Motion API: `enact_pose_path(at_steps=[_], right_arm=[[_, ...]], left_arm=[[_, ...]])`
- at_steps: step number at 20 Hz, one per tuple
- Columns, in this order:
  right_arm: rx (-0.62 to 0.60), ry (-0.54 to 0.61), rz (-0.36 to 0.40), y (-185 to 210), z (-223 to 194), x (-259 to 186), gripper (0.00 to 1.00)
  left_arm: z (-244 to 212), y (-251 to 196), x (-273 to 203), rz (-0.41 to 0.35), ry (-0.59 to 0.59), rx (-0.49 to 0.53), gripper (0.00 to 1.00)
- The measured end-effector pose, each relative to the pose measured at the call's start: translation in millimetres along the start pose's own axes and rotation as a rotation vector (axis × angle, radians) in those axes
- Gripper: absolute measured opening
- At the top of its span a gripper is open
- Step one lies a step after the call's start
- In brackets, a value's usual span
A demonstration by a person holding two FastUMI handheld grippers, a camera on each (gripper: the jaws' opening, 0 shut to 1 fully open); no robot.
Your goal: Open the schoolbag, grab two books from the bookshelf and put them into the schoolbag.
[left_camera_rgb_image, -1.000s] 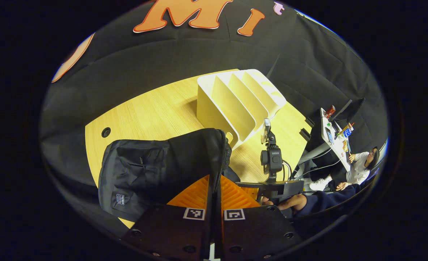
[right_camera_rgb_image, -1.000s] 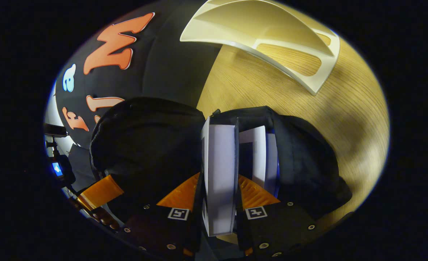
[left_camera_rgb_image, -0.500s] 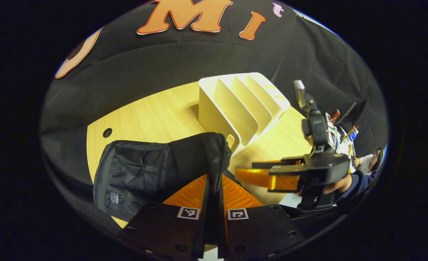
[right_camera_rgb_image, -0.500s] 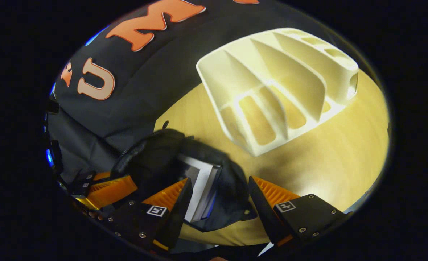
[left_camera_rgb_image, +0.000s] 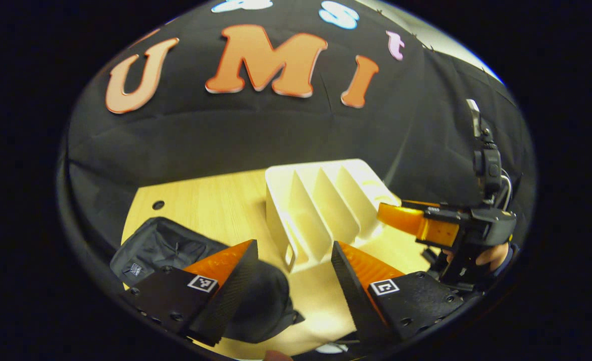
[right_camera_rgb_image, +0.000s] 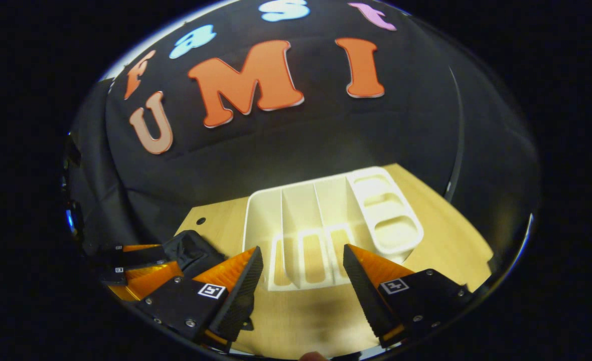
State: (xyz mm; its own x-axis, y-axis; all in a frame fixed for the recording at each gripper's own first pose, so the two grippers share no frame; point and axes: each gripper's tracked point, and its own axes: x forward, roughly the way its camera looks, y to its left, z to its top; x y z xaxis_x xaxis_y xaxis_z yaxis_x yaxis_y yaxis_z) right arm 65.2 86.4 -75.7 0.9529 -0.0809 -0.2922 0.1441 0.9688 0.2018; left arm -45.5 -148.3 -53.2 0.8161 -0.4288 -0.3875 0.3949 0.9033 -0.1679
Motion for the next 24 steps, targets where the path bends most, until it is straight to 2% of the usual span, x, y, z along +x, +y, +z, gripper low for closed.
enact_pose_path(at_steps=[2,5,8,13,14,17,20,24], right_arm=[[-0.121,-0.111,-0.009,-14,37,-11,0.96],[-0.218,-0.232,0.042,-12,70,-26,0.96],[-0.242,-0.250,0.084,-24,69,-36,0.95],[-0.200,-0.253,0.140,-49,73,-52,0.96],[-0.199,-0.255,0.156,-48,73,-54,0.95],[-0.188,-0.285,0.142,-52,73,-59,0.95],[-0.157,-0.284,0.146,-58,74,-59,0.95],[-0.151,-0.279,0.139,-58,69,-52,0.95]], left_arm=[[35,-24,-8,0.067,-0.146,0.001,0.97],[56,-49,-21,0.182,-0.308,0.016,0.98],[55,-67,-22,0.237,-0.369,0.004,0.98],[63,-84,-39,0.361,-0.386,0.026,0.98],[67,-87,-45,0.368,-0.402,0.017,0.98],[70,-89,-53,0.388,-0.426,-0.006,0.98],[80,-84,-56,0.417,-0.434,0.026,0.98],[96,-91,-59,0.403,-0.470,0.091,0.96]])
